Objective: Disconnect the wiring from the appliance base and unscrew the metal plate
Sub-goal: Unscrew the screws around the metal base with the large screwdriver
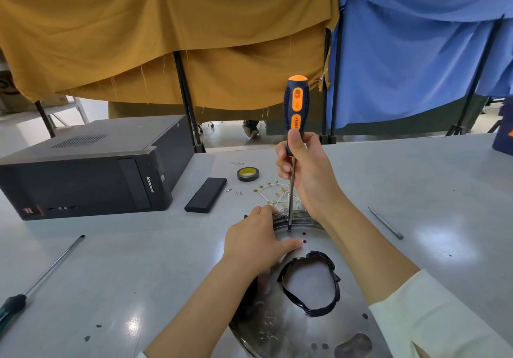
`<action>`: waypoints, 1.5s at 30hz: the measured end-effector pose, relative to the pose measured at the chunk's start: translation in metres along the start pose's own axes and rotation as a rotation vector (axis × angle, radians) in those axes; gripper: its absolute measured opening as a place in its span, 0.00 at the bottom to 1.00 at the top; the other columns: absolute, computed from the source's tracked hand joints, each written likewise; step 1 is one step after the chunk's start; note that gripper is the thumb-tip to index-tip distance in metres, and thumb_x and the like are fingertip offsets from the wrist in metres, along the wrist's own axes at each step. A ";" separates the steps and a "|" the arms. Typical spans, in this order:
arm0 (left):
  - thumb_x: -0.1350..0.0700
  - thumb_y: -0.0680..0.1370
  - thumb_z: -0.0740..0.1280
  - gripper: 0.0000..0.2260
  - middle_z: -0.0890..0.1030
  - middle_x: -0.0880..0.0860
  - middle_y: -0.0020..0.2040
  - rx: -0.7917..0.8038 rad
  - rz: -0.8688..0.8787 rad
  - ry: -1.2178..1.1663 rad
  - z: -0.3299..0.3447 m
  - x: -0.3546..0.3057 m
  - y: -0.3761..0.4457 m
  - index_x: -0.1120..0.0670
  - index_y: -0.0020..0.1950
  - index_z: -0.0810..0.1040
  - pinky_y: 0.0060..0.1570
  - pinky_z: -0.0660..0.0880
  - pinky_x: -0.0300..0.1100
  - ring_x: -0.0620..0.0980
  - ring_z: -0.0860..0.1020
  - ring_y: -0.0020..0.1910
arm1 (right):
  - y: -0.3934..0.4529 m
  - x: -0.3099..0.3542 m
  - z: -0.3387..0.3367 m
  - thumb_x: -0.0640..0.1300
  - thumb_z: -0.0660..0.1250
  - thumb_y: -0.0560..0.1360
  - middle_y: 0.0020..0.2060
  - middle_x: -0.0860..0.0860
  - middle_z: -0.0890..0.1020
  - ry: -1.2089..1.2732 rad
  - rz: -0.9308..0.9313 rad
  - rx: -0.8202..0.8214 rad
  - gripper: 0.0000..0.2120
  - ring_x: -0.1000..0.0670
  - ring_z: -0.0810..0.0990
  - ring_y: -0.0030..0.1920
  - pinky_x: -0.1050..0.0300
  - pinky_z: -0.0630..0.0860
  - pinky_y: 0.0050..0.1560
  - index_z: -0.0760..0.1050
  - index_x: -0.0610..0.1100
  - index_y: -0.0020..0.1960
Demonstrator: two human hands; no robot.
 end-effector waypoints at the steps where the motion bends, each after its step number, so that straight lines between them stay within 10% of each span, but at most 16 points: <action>1: 0.30 0.67 0.64 0.32 0.72 0.42 0.61 0.000 0.001 -0.002 0.000 0.000 0.000 0.46 0.64 0.66 0.48 0.70 0.42 0.47 0.75 0.57 | 0.000 -0.001 0.000 0.57 0.60 0.73 0.33 0.52 0.75 0.002 0.006 0.006 0.17 0.55 0.66 0.29 0.62 0.65 0.31 0.67 0.44 0.51; 45: 0.28 0.65 0.65 0.34 0.72 0.42 0.61 -0.027 0.006 0.002 -0.002 -0.002 0.000 0.46 0.63 0.67 0.45 0.67 0.40 0.46 0.75 0.57 | 0.000 -0.007 -0.003 0.58 0.58 0.76 0.30 0.52 0.70 0.009 0.054 0.010 0.20 0.54 0.63 0.28 0.58 0.62 0.32 0.67 0.42 0.57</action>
Point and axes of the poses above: each hand's wrist, its own y-axis towards the middle knuckle, its own z-axis out of the palm, x = y × z, the point moved 3 cm from there along y, towards the middle knuckle
